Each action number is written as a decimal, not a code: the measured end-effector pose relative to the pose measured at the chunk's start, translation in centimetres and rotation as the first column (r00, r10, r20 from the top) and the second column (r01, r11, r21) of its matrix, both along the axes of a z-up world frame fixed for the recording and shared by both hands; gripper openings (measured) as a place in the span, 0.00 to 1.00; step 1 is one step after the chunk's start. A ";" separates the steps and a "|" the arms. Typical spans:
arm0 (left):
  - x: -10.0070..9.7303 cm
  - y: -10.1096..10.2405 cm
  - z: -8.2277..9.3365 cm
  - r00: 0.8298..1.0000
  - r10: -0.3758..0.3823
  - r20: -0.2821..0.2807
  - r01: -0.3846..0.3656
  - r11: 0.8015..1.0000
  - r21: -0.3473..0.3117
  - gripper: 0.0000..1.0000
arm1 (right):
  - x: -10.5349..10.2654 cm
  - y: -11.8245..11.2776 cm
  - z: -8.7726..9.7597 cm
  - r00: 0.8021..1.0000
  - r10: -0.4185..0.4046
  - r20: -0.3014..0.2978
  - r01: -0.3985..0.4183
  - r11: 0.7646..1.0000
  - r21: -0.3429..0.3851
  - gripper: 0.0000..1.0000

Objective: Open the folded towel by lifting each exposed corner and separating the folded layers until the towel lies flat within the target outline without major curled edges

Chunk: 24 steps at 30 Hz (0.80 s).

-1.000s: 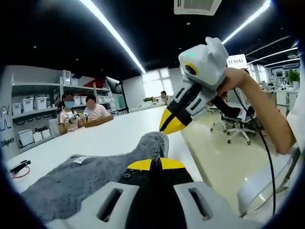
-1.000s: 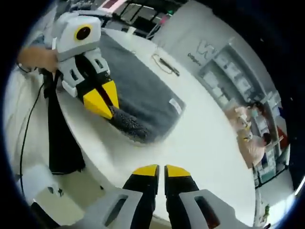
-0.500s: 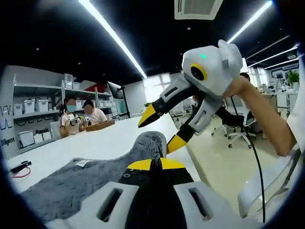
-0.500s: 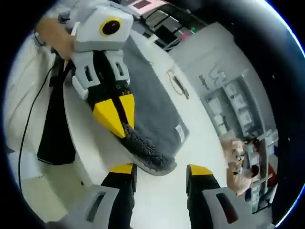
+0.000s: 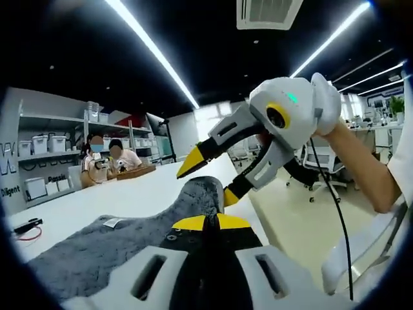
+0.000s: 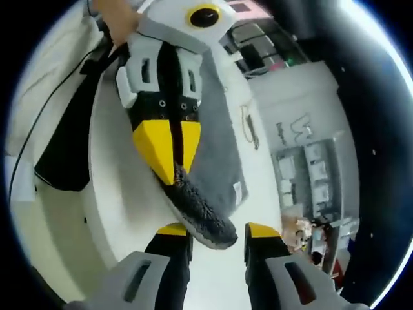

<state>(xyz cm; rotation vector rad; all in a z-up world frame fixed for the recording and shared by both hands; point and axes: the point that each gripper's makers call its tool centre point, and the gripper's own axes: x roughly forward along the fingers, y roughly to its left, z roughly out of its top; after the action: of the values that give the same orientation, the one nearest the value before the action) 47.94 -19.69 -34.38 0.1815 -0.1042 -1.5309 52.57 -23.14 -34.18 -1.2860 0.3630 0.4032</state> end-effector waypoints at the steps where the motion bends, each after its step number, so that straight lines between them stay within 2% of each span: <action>1: -0.1 0.0 0.0 1.000 0.001 0.004 -0.001 1.000 -0.001 0.04 | 0.1 0.0 0.3 1.000 -0.012 0.004 0.011 0.999 0.049 0.20; 3: 0.0 0.0 -0.1 1.000 0.007 0.011 -0.007 1.000 0.002 0.04 | -0.2 -0.2 0.2 1.000 -0.024 -0.013 0.025 0.996 0.085 0.12; 4: 0.0 0.0 -0.2 1.000 0.008 0.010 -0.009 1.000 0.006 0.04 | -0.5 -0.5 -0.1 0.999 -0.033 -0.027 0.035 0.996 0.081 0.08; 5: -0.1 0.0 -0.3 1.000 0.005 0.017 -0.005 1.000 0.013 0.04 | -0.6 -0.6 -0.1 0.999 -0.034 -0.029 0.037 0.996 0.079 0.08; 7: -0.5 0.0 -0.3 0.998 -0.008 0.069 0.007 1.000 0.007 0.04 | -0.8 -1.0 -0.4 0.998 -0.044 -0.046 0.048 0.995 0.092 0.04; 11: -0.5 -0.1 0.3 0.996 -0.017 0.088 0.018 1.000 -0.021 0.07 | -1.1 -1.2 -0.6 0.994 -0.078 -0.076 0.090 0.981 0.170 0.01; 12: -0.6 -0.2 0.3 0.995 -0.022 0.093 0.023 1.000 -0.016 0.09 | -1.1 -1.3 -0.6 0.993 -0.082 -0.079 0.095 0.981 0.171 0.01; 14: -0.8 -0.4 0.3 0.993 -0.027 0.114 0.030 0.999 -0.017 0.16 | -1.1 -1.3 -0.7 0.992 -0.095 -0.087 0.109 0.978 0.180 0.00; 17: -0.8 -0.7 0.6 0.982 -0.025 0.185 0.032 0.999 -0.033 0.25 | -1.0 -1.2 -0.6 0.991 -0.098 -0.094 0.116 0.970 0.215 0.00; 19: -0.5 -0.7 1.0 0.978 -0.004 0.207 0.015 0.999 -0.050 0.32 | -1.0 -1.0 -0.6 0.987 -0.119 -0.105 0.142 0.957 0.253 0.00; 21: -0.3 -0.6 1.5 0.981 0.007 0.194 0.007 0.997 -0.072 0.42 | -1.1 -0.9 -0.6 0.984 -0.129 -0.123 0.160 0.944 0.288 0.00; 22: -0.3 -0.6 1.8 0.985 0.006 0.175 0.009 0.996 -0.089 0.48 | -1.0 -0.8 -0.5 0.985 -0.125 -0.121 0.155 0.945 0.286 0.00; 23: -1.0 -0.8 1.8 0.990 -0.029 0.136 0.042 0.995 -0.093 0.57 | -0.9 -0.8 -0.3 0.987 -0.124 -0.098 0.146 0.952 0.269 0.00; 24: -1.2 -1.0 1.5 0.993 -0.041 0.113 0.050 0.996 -0.077 0.63 | -0.9 -0.9 -0.2 0.988 -0.128 -0.091 0.147 0.958 0.246 0.00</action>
<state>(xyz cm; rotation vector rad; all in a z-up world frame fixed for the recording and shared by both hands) 46.72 -20.68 -32.90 0.2019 -0.2592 -1.5592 51.70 -24.06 -34.40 -0.9924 0.4467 0.3667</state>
